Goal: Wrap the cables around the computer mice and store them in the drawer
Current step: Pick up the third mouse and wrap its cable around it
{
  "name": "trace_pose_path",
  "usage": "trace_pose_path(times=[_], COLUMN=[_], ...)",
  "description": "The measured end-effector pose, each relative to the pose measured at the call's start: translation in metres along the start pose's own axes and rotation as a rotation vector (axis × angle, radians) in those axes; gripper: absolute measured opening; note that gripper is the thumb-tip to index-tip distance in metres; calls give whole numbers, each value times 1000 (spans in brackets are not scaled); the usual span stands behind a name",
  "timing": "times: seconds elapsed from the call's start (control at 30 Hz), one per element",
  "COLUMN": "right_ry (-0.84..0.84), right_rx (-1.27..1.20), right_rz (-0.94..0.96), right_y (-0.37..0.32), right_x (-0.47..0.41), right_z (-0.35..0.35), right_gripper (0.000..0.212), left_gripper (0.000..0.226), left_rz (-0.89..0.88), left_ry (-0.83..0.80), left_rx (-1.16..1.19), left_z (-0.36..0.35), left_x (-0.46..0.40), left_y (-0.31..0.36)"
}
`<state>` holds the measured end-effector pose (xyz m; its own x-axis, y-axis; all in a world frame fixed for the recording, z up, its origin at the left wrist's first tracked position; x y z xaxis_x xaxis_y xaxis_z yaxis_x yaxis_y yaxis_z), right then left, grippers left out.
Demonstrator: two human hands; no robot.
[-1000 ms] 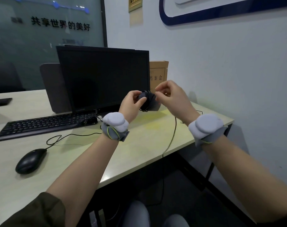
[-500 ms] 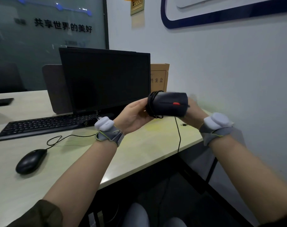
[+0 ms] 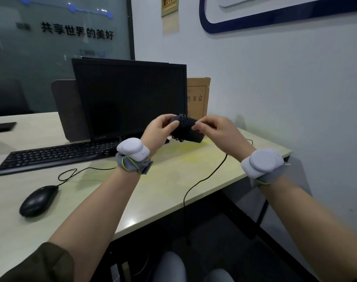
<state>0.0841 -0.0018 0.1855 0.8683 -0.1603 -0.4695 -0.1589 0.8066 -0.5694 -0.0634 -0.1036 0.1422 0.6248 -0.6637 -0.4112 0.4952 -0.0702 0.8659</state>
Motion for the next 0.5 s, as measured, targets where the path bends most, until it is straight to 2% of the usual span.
trace_pose_path(times=[0.2,0.3,0.4,0.5], right_ry=[74,127,36,-97], right_rx=[-28,-246,-484,-719], right_rz=[14,1,-24,-27], right_y=[5,15,25,32], right_x=[-5,-4,-4,-4], right_z=[16,22,21,13], right_gripper=[20,13,19,12], left_gripper=[18,21,26,30], left_rz=[-48,17,87,105], left_ry=[-331,-441,-558,-619], left_rx=[99,318,491,697], left_z=[-21,-23,-29,-38], left_x=[17,21,27,31], left_y=[20,21,21,22])
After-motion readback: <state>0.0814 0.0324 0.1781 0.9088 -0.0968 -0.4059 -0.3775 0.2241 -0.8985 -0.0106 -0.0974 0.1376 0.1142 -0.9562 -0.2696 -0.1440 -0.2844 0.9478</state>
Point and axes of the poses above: each hand's wrist, its own x-axis away from the middle knuckle, its own z-axis out of the back of the hand, y = z × x, the point moved 5 cm from there along -x, towards the middle knuckle, and after that the axes turned 7 degrees about -y, right-handed, at the moved point
